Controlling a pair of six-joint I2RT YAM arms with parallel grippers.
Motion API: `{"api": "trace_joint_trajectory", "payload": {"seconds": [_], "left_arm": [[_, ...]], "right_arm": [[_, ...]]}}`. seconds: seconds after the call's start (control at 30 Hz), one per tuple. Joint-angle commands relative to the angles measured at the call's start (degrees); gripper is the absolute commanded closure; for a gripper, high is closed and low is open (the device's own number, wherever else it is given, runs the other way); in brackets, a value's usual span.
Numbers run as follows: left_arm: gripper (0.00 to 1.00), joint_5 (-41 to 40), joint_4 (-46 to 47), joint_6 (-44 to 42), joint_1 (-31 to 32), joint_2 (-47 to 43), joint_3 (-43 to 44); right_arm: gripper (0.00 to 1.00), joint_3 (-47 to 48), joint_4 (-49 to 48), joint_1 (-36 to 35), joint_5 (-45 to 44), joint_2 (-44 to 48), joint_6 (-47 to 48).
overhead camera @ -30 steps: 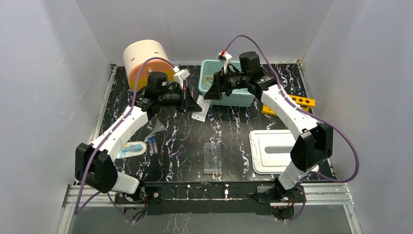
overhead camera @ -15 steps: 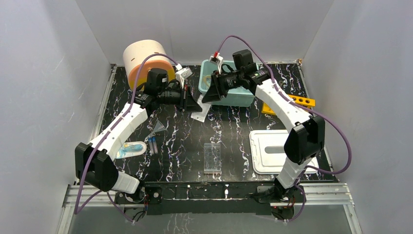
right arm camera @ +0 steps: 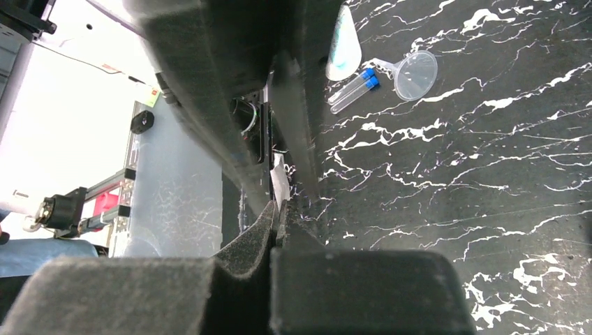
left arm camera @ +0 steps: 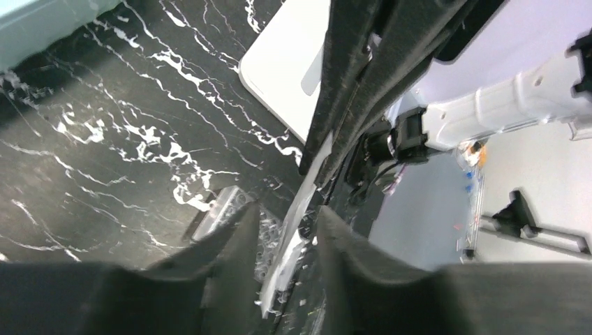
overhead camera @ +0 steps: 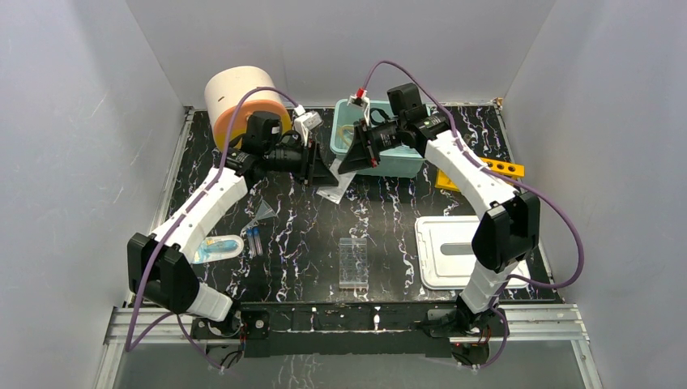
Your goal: Organize the chemistry lab equipment
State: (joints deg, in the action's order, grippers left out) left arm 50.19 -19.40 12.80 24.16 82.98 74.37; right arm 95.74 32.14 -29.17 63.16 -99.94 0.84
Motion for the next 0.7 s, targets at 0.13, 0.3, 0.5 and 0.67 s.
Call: {"api": "trace_joint_trajectory", "payload": {"seconds": [0.13, 0.3, 0.5, 0.67], "left_arm": [[0.32, -6.11, -3.36, -0.32, -2.63, -0.29, 4.23], [0.25, -11.96, -1.07, 3.89, -5.64, -1.4, 3.33], [0.23, -19.19, -0.18, 7.66, -6.58, -1.77, 1.55], [0.23, -21.51, 2.33, 10.51, -6.59, -1.82, -0.94]], "right_arm": [[1.0, 2.25, -4.53, 5.74, -5.51, 2.64, -6.79], [1.0, 0.16, -13.35, 10.03, -18.52, 4.25, -14.05], [1.0, 1.73, -17.44, 10.98, -40.96, 1.44, -20.44], [1.0, 5.65, -17.72, 10.89, -52.07, -5.4, -23.57]]}}
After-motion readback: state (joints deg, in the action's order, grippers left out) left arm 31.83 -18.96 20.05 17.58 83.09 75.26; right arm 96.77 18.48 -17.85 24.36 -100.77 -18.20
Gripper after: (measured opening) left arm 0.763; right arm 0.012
